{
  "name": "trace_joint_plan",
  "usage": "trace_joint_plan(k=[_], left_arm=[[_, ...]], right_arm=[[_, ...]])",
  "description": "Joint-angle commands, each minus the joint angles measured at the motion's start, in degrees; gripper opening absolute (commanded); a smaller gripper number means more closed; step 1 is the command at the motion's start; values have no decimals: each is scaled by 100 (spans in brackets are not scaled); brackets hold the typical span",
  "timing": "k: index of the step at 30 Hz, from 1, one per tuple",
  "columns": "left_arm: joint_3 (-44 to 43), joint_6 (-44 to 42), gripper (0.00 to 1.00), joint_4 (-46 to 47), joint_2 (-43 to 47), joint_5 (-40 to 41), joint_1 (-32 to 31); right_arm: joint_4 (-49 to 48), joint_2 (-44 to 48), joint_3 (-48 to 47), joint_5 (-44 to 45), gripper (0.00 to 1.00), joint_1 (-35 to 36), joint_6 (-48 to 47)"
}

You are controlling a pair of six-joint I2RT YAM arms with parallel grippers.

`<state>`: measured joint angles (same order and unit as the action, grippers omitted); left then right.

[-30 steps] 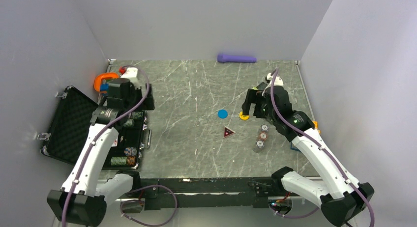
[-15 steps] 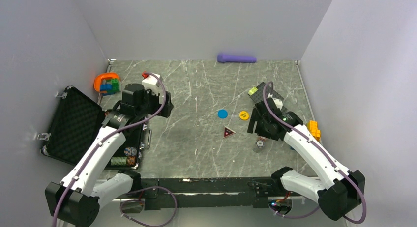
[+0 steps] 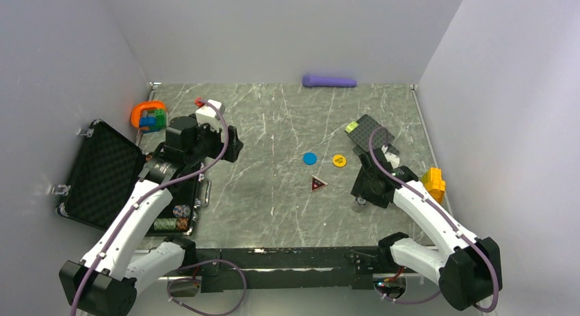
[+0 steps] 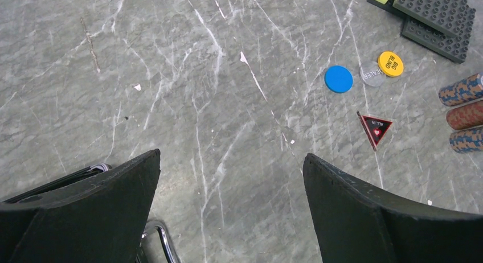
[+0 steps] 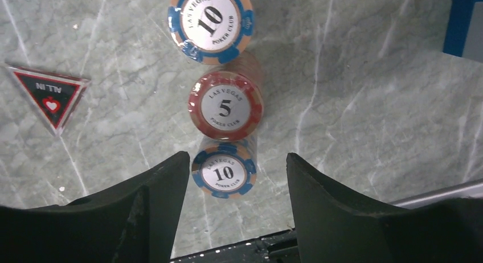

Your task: Pack up texas hold em set

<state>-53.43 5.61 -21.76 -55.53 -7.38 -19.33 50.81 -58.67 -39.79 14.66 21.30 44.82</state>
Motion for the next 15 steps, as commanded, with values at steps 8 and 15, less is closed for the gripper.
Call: trace_joint_plan(k=[8,15], left_arm=[[-159,15,99,206,61,-157,-25],[-170,24,99,190,46,-188,-21]], right_arm=[[-514,76,116,-208,63,-22,64],[-318,213,196,-54,59,-23,150]])
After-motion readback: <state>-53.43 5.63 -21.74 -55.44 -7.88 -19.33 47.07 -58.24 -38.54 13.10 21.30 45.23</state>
